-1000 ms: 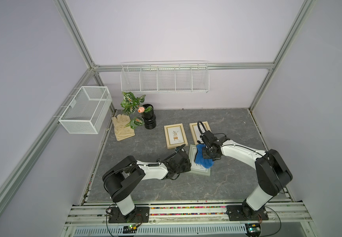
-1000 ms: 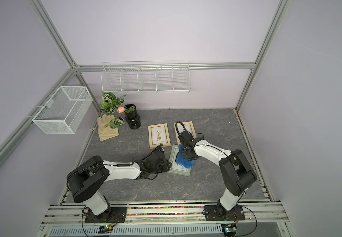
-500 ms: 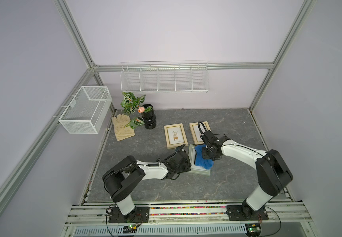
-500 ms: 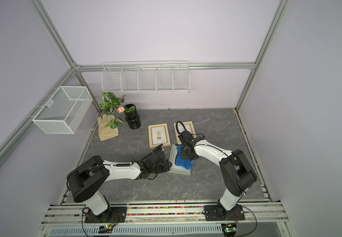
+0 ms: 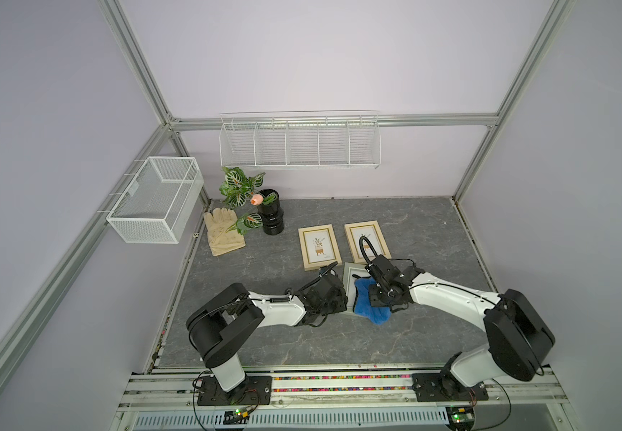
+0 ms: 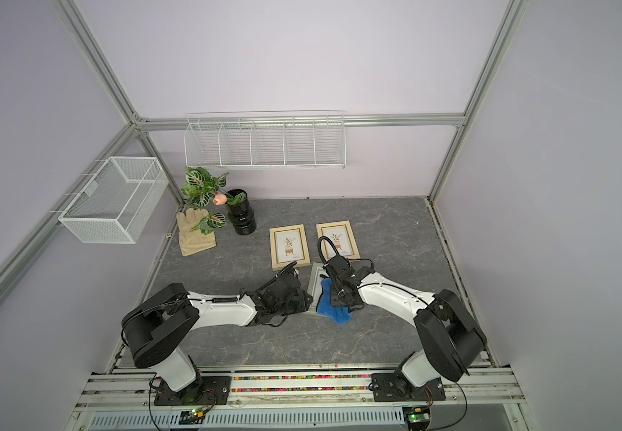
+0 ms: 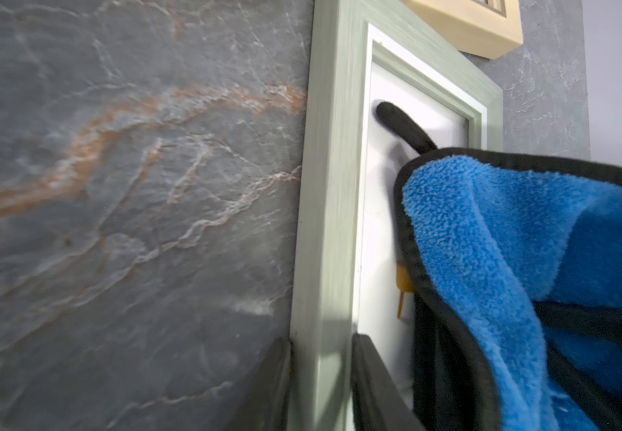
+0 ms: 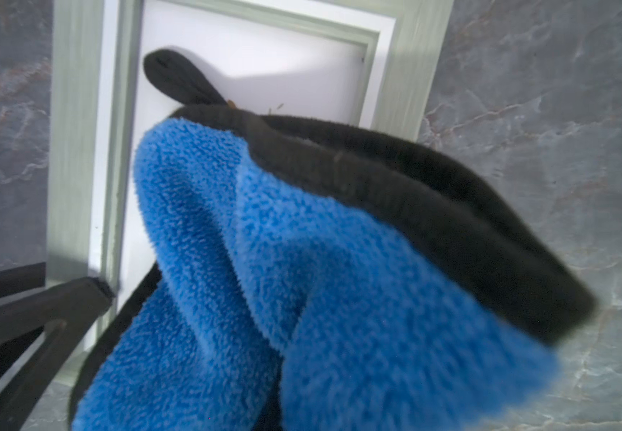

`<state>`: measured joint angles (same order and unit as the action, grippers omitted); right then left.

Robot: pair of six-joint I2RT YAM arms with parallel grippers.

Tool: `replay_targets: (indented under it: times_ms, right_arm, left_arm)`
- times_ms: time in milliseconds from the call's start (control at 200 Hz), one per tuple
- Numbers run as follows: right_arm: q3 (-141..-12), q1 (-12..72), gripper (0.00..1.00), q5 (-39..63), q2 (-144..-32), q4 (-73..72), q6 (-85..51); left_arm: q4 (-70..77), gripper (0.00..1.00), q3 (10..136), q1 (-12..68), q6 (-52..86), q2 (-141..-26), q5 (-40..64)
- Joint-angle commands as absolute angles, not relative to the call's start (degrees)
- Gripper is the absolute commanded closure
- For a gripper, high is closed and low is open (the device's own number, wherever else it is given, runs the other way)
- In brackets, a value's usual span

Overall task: Wipe the picture frame with a cloth
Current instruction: Wipe the dirt from the picture frame.

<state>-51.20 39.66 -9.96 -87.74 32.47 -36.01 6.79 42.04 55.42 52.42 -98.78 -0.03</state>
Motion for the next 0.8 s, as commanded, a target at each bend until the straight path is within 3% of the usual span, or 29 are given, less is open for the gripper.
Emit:
replay_targets:
  times_ms: [0, 215, 460, 800]
  right_arm:
    - [-53.56, 41.23, 0.93, -6.02, -90.87, 31.57, -38.34]
    - [-55.61, 43.97, 0.93, -6.43, -94.26, 31.59, -41.43]
    - [-48.22, 40.56, 0.93, -15.63, -83.56, 40.02, -39.98]
    - [-54.87, 47.53, 0.93, -7.29, -91.30, 31.95, -42.98]
  left_arm:
    - [-22.41, 0.71, 35.25, 55.83, 53.48, -108.53, 2.07]
    - [-22.24, 0.71, 35.07, 56.27, 54.14, -108.28, 1.93]
    - [-22.47, 0.71, 35.24, 56.29, 53.93, -108.54, 1.91]
    - [-22.50, 0.71, 35.16, 56.62, 54.28, -108.53, 1.98]
